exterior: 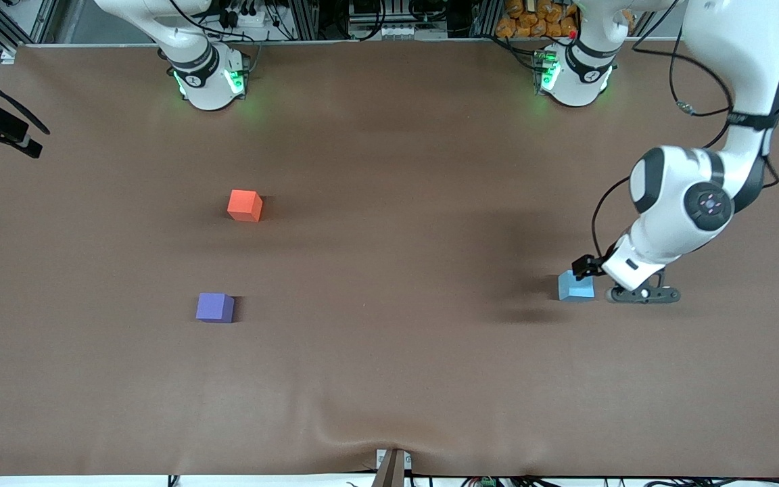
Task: Place blue block between orange and purple blocks
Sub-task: 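Lower the left gripper onto the light blue cube and close it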
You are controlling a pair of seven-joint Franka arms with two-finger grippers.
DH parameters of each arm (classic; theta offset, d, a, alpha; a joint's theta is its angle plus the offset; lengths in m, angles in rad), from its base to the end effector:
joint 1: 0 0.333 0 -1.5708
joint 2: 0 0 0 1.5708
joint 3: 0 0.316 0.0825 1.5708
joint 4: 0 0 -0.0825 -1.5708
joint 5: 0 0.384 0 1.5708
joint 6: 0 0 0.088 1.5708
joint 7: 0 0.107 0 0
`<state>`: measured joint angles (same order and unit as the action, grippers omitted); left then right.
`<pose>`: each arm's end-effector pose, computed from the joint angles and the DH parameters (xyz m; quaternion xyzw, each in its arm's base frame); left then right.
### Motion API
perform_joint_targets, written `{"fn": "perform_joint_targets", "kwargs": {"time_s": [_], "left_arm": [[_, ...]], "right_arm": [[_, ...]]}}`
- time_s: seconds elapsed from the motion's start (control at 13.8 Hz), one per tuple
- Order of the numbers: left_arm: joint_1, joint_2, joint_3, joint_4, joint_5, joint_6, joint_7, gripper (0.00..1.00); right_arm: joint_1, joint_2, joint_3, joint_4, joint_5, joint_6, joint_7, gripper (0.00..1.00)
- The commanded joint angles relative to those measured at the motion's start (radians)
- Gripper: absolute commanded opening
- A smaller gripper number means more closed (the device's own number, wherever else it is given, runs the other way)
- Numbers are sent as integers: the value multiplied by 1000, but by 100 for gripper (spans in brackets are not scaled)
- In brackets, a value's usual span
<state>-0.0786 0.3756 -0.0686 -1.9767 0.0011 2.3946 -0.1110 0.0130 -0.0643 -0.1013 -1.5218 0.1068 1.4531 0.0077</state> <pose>0.6094 -0.0887 0.2821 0.9996 -0.0158 0.0198 0.0148 0.5207 -0.0357 0.6722 -0.9975 0.0417 0.0001 0.0563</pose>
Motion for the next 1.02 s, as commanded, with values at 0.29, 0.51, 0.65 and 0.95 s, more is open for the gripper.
{"fn": "perform_joint_targets", "kwargs": {"time_s": [0.29, 0.51, 0.65, 0.95], "left_arm": [[-1, 89, -2, 21, 7, 37, 19, 100], [-3, 115, -2, 24, 7, 58, 19, 100], [-3, 129, -2, 24, 5, 69, 19, 100], [-4, 148, -3, 24, 7, 67, 24, 42]], "right_arm": [[-10, 6, 6, 15, 7, -26, -3, 100], [-2, 6, 8, 12, 8, -27, -2, 100], [-2, 6, 8, 11, 8, -28, -3, 100], [-7, 6, 8, 9, 8, -31, -3, 100]]}}
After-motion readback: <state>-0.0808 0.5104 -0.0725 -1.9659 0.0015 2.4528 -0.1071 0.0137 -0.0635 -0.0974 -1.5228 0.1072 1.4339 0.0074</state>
